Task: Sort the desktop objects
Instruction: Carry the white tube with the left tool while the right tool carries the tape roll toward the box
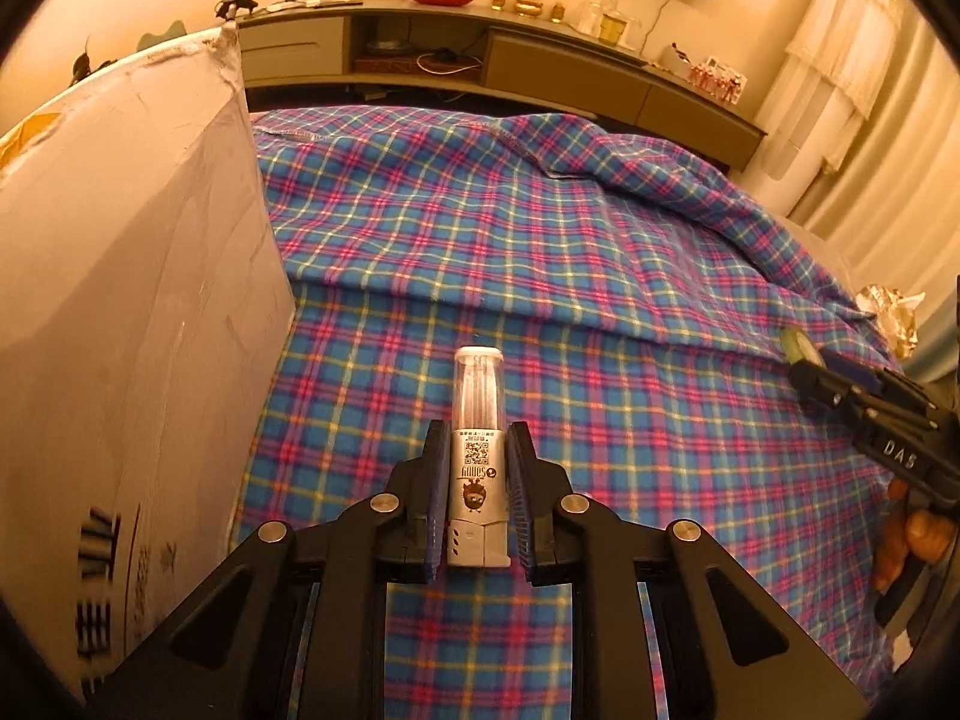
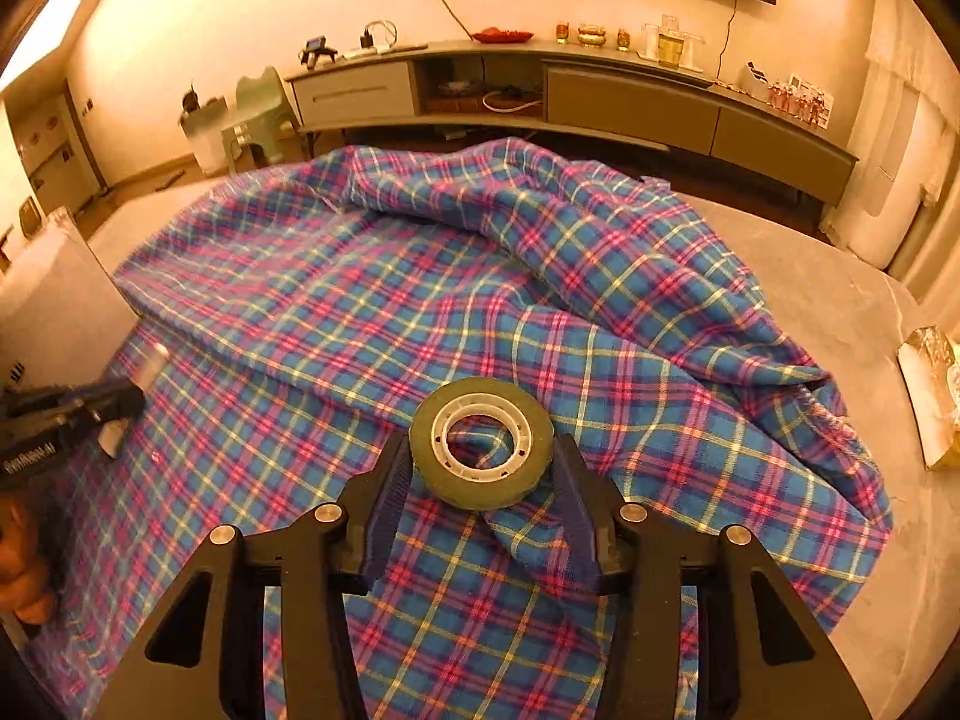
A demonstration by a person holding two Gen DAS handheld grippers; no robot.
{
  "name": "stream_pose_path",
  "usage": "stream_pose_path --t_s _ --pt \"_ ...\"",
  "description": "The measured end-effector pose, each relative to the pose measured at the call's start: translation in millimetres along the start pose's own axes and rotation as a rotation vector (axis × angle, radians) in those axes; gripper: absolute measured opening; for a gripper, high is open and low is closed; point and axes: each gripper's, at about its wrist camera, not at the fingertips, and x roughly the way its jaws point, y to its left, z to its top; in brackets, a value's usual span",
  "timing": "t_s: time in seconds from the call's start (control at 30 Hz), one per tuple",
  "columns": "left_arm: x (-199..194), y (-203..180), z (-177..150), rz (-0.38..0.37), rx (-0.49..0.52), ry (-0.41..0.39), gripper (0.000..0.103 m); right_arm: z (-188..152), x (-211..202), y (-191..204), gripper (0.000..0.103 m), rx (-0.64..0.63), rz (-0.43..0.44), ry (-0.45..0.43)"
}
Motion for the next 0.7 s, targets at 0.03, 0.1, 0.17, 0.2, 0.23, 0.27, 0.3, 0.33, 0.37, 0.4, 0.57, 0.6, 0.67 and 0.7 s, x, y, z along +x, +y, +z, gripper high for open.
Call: stream_pose_path --t_s 0.03,0.1,0.17,0.2,0.23,0.27,0.3,0.33,0.37,0.4,0.57,0.6,0.67,0.7 --pt "-4 -3 -1 -0.004 0.003 -0.005 0.019 0 -5 -2 0.049 0.015 0.016 -0.011" --pt "-13 -9 -2 -0.016 0.011 -0.016 0.019 1 -15 -5 0.049 0.036 0.043 -0.033" --pt "-24 -15 -4 -0.034 0.019 -0.029 0.019 3 -25 -6 0.049 0.058 0.068 -0.056" --pt "-29 -16 -5 -0.039 0.021 -0.034 0.019 4 -29 -6 0.049 0.068 0.072 -0.068" --pt "-36 -17 -6 -0.047 0.024 -0.040 0.019 4 -35 -6 0.049 0.073 0.072 -0.080" --pt "-42 -18 -7 -0.052 0.024 -0.046 0.019 5 -39 -5 0.049 0.077 0.071 -0.090" --pt "-47 -19 -8 -0.055 0.025 -0.050 0.019 5 -44 -3 0.049 0.078 0.072 -0.096" --pt "-52 -19 -8 -0.058 0.027 -0.054 0.019 5 -48 -2 0.049 0.079 0.071 -0.099" --pt "-57 -18 -9 -0.059 0.028 -0.058 0.019 5 -52 1 0.049 0.076 0.068 -0.101" --pt "-62 -18 -11 -0.059 0.029 -0.062 0.019 4 -55 3 0.049 0.071 0.064 -0.101" --pt "-84 -16 -25 -0.070 0.041 -0.067 0.019 -8 -69 17 0.049 0.068 0.048 -0.087" --pt "-88 -15 -29 -0.068 0.044 -0.069 0.019 -10 -73 21 0.049 0.072 0.046 -0.085" --pt "-98 -11 -37 -0.070 0.052 -0.073 0.019 -16 -80 26 0.049 0.077 0.050 -0.088" --pt "-102 -10 -41 -0.068 0.055 -0.078 0.019 -19 -84 30 0.049 0.078 0.053 -0.090"
